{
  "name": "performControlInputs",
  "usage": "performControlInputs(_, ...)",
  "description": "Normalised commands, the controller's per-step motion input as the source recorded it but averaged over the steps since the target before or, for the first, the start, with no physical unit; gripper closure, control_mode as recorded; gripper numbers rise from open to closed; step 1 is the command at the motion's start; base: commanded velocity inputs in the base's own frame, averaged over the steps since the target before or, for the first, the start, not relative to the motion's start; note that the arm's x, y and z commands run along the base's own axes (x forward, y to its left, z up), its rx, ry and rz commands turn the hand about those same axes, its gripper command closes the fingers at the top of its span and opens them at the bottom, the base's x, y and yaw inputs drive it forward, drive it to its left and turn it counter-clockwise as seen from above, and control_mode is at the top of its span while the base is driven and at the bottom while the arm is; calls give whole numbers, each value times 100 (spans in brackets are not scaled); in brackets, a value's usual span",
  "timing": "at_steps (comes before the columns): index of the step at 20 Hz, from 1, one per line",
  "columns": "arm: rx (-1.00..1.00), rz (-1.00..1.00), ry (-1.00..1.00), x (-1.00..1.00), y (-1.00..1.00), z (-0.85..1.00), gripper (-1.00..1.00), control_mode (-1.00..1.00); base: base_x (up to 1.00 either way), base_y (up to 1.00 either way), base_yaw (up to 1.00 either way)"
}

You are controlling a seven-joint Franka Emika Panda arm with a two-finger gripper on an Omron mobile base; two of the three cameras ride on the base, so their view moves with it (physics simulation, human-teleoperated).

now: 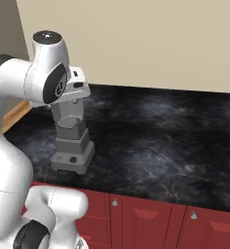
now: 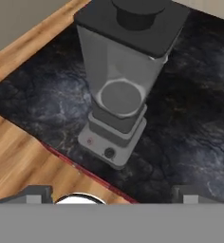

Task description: Close the lid blender by securely placing the lid on top.

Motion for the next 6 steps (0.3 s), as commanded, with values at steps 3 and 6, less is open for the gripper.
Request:
performControlInputs(3,10,0,-18,0,-55,0,-100,-100,0,0,0)
performControlInputs(6,15,0,-16,1,-60,0,-100,-100,0,0,0)
